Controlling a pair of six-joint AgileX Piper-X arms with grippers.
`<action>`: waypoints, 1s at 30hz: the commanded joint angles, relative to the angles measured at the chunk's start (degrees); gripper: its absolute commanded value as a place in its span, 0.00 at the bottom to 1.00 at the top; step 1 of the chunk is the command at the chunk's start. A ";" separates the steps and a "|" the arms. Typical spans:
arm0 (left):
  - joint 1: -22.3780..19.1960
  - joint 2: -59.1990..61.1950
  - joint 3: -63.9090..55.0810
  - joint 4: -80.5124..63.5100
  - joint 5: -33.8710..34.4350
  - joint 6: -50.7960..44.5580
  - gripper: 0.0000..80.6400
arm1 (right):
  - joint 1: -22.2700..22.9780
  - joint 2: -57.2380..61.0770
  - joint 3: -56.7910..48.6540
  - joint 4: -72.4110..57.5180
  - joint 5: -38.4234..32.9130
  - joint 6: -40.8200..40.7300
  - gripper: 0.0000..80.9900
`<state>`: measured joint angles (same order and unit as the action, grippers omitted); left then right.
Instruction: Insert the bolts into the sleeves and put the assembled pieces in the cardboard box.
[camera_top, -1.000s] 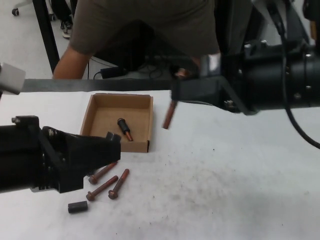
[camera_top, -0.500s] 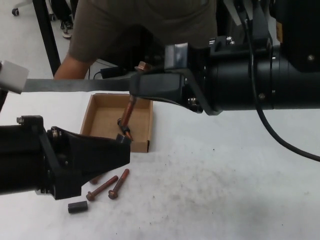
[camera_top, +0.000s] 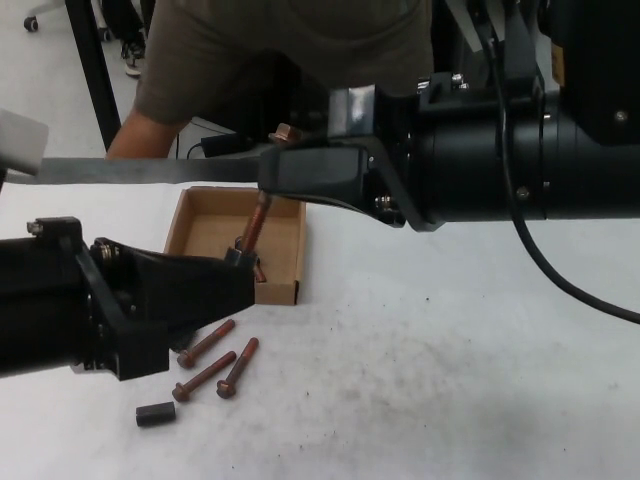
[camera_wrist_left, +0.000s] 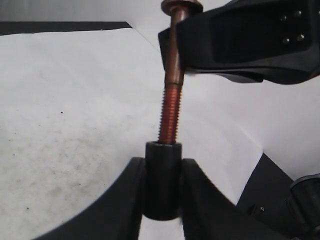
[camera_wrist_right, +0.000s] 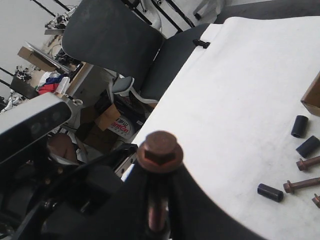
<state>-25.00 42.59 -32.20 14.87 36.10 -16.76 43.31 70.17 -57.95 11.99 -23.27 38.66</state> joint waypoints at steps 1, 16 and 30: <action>-0.24 -0.70 -0.10 -3.17 -0.45 -1.74 0.01 | 0.03 -0.15 -0.20 -1.25 -0.43 0.06 0.00; -0.24 -0.70 -0.10 -4.84 -2.17 -2.50 0.01 | -0.02 -0.15 -0.20 2.00 -4.30 -2.29 0.00; -0.24 -0.70 -0.10 -4.88 -2.17 -2.50 0.01 | 4.95 -0.15 -0.20 3.62 -5.81 -4.81 0.00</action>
<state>-25.27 42.32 -31.75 11.67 36.40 -18.96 46.69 70.47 -57.95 15.38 -25.17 34.37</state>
